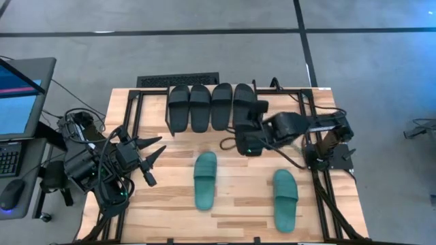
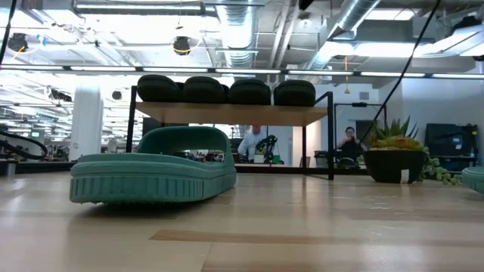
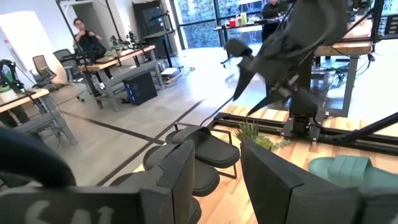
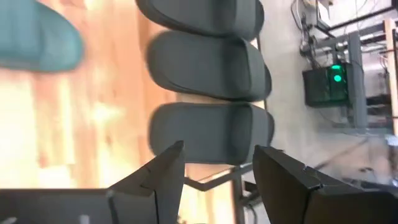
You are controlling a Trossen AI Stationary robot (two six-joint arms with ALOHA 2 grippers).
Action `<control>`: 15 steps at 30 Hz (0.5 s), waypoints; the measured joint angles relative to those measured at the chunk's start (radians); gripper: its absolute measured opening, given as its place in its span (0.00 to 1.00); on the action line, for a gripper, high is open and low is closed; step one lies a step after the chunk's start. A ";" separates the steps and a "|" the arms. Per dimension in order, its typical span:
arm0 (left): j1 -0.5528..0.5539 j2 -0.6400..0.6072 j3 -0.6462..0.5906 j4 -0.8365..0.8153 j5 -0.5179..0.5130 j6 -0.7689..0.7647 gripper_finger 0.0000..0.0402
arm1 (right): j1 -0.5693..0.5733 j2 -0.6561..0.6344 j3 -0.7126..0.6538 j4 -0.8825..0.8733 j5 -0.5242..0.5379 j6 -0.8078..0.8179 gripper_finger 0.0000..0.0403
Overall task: Pick and place slides into the shelf
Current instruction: Put the green slipper under the shelf
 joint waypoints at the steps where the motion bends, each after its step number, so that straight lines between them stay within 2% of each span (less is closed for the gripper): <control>1: 0.000 0.000 0.000 0.000 0.005 0.001 0.30 | 0.021 -0.006 0.000 0.000 0.000 0.018 0.44; 10: 0.000 0.000 0.000 0.000 0.010 0.004 0.30 | 0.233 -0.038 0.000 0.000 -0.025 0.166 0.42; 15: 0.000 0.000 0.000 0.000 0.010 0.004 0.30 | 0.351 -0.034 -0.039 0.001 -0.055 0.308 0.40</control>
